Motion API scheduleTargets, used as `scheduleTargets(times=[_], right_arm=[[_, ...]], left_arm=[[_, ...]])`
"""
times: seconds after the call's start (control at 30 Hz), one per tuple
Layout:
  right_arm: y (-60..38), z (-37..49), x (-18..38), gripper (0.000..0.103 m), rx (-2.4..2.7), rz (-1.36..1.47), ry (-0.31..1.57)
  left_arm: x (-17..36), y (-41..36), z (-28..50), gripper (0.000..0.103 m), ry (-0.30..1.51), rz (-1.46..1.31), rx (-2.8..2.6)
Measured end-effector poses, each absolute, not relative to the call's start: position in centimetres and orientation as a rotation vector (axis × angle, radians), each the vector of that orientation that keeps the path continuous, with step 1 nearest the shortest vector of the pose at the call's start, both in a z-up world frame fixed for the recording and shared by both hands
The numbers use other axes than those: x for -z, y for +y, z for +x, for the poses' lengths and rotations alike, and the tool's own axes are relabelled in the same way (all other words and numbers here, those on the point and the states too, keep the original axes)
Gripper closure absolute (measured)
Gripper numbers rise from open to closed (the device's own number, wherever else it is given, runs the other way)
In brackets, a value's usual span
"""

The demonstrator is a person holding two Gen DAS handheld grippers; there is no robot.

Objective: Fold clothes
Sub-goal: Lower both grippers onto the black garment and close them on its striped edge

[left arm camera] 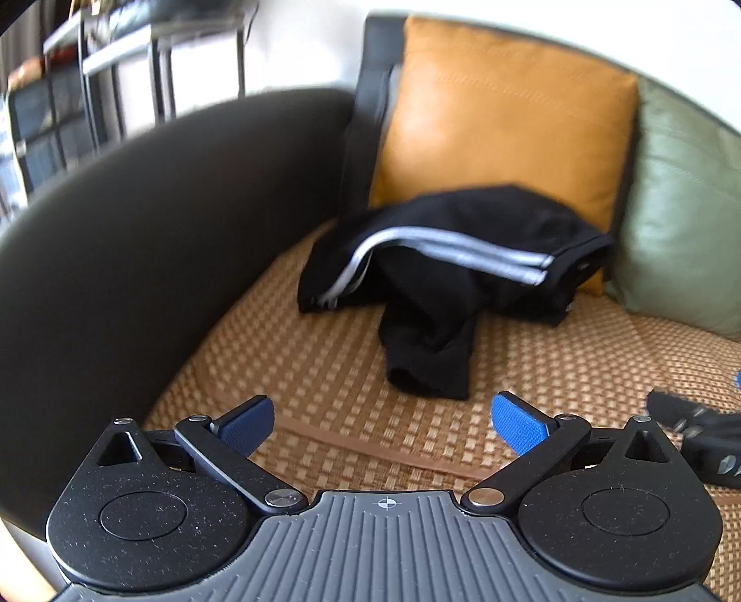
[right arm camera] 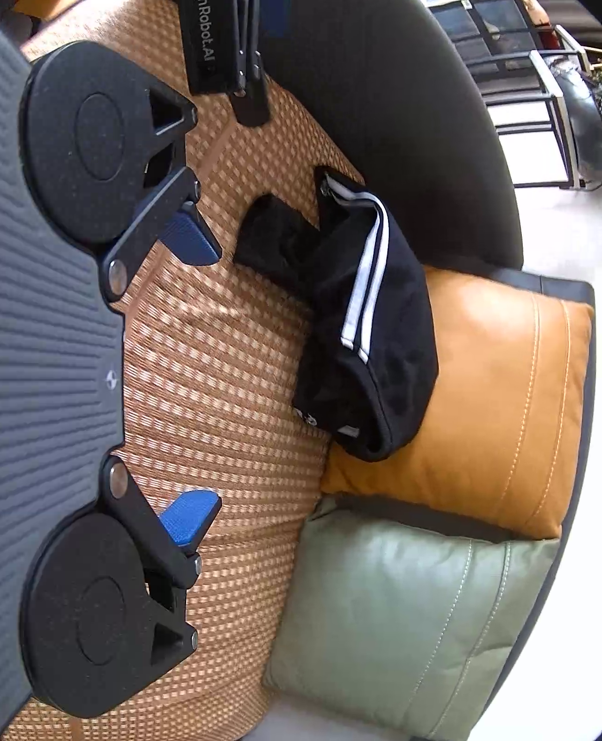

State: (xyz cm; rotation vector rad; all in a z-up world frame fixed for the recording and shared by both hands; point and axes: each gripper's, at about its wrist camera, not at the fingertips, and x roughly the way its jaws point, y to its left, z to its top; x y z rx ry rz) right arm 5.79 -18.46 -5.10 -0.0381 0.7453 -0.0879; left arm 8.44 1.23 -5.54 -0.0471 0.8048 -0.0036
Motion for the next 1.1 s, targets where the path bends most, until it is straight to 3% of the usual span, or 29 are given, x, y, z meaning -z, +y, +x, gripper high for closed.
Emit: scheduleTargets(times=[0.5, 0.8, 0.97, 1.03, 1.1], right_arm=[[-24.3, 21.1, 11.7, 0.0, 0.026, 0.204, 0.667], [-30.8, 24.9, 13.1, 0.0, 0.09, 0.478, 0.574], [-31.0, 26.5, 13.2, 0.001, 0.105, 0.444, 0.537], [-30.7, 27.2, 13.5, 0.012, 0.099, 0.424, 0.542], [-30.6, 27.8, 13.9, 0.036, 0.06, 0.444, 0.556]], left_arm=[[11.6, -2.3, 21.7, 0.0, 0.735, -0.024, 0.109], [11.6, -4.9, 26.8, 0.0, 0.724, -0.093, 0.129], [13.1, -4.9, 28.5, 0.002, 0.763, -0.145, 0.102], [13.7, -4.8, 28.8, 0.012, 0.769, -0.175, 0.105], [14.2, -4.3, 28.8, 0.021, 0.768, -0.232, 0.12]])
